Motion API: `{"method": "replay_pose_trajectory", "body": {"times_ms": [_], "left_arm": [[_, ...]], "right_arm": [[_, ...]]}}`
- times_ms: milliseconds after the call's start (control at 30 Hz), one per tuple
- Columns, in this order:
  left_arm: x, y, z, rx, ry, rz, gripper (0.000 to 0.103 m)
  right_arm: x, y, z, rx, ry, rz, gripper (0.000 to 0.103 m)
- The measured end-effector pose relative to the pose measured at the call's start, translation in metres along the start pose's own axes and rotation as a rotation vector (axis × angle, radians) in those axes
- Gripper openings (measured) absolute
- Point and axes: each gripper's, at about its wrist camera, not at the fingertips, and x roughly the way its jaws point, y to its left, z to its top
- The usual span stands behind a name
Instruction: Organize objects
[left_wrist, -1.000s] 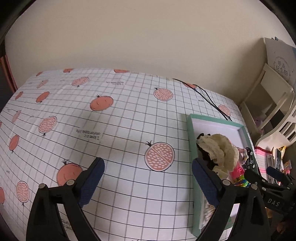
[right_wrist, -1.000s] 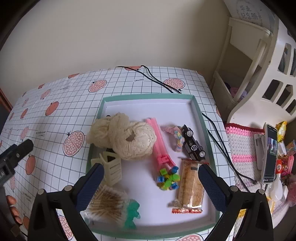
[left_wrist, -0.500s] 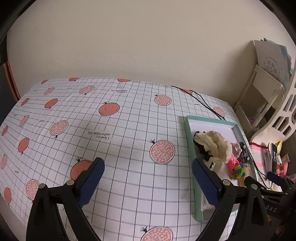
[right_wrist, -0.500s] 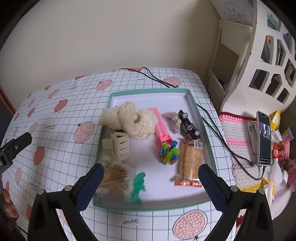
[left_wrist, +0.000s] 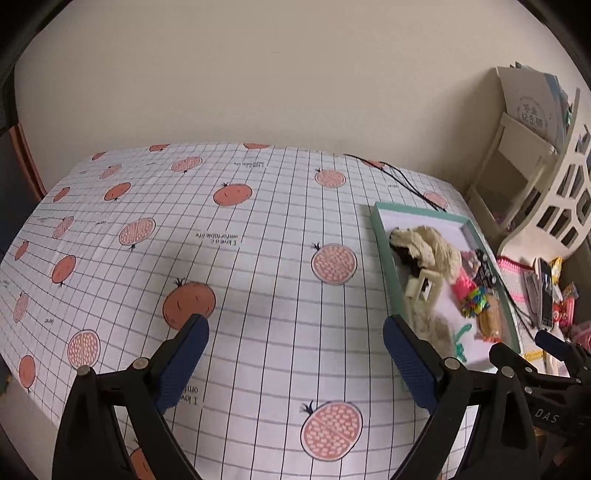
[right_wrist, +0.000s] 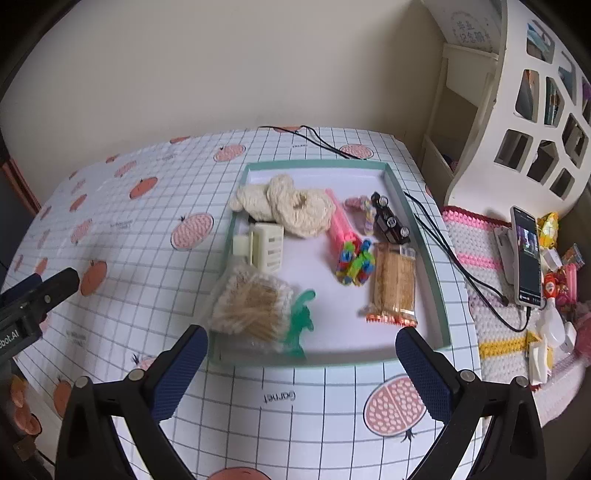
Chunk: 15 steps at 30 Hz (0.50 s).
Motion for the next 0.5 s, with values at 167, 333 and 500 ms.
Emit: {"method": "replay_pose_trajectory", "body": {"times_ms": [167, 333, 500], "left_arm": [[0.006, -0.002, -0.021, 0.023, 0.038, 0.007, 0.096], [0.014, -0.001, -0.045, 0.018, 0.073, 0.01, 0.095], [0.026, 0.001, -0.069, 0.014, 0.109, 0.035, 0.096]], "right_arm": [[0.005, 0.006, -0.02, -0.029, 0.018, -0.011, 0.103], [0.008, 0.008, -0.034, -0.002, 0.03, 0.009, 0.103], [0.018, 0.012, -0.05, -0.008, 0.047, 0.001, 0.103]]}}
